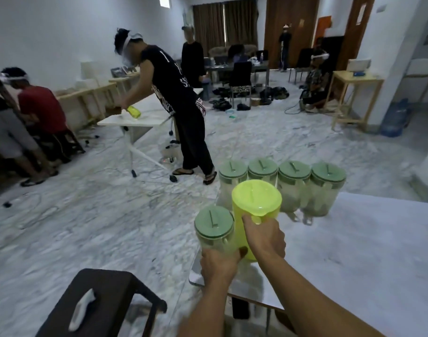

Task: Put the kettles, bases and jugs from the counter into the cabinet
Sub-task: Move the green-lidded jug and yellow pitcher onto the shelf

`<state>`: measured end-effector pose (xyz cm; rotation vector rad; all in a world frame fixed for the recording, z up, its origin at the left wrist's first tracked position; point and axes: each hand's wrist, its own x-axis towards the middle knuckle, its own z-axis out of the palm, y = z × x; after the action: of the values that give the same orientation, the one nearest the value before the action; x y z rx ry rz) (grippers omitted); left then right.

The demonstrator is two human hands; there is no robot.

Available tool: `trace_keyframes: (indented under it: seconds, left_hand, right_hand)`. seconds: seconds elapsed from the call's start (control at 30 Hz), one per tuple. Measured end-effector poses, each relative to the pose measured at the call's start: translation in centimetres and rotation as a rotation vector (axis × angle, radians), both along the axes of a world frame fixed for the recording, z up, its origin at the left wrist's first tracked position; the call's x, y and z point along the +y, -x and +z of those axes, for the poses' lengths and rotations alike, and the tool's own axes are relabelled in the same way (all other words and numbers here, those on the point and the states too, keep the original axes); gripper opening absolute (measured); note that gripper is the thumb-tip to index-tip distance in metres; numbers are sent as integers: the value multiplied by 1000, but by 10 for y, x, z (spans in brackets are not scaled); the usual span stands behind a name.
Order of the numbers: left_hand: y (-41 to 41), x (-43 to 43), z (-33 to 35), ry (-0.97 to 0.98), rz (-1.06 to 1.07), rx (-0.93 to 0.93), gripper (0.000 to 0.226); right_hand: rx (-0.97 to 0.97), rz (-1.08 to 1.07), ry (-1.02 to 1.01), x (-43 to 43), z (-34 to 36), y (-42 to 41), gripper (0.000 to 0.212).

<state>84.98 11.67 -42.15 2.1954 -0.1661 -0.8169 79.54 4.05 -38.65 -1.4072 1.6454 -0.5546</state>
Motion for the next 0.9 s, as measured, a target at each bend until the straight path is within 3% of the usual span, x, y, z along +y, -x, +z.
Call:
trace_keyframes:
  seconds: [0.13, 0.27, 0.4, 0.6, 0.73, 0.9]
  left_hand:
    - [0, -29, -16, 108, 71, 63, 50]
    - [-2, -34, -6, 210, 55, -17, 31]
    - [-14, -31, 19, 338, -109, -27, 31]
    - [17, -24, 69, 468, -504, -35, 53]
    - [91, -20, 118, 578, -786, -22, 50]
    - [234, 6, 189, 670, -1172, 177, 34]
  right_hand:
    - [4, -24, 9, -15, -11, -2, 48]
    - [-33, -42, 15, -16, -15, 2, 48]
    - [-70, -167, 66, -11, -2, 22, 44]
    - [-142, -550, 155, 33, 47, 103, 40]
    - [-175, -839, 261, 74, 95, 192, 39]
    - [-149, -1180, 523, 147, 169, 331, 35]
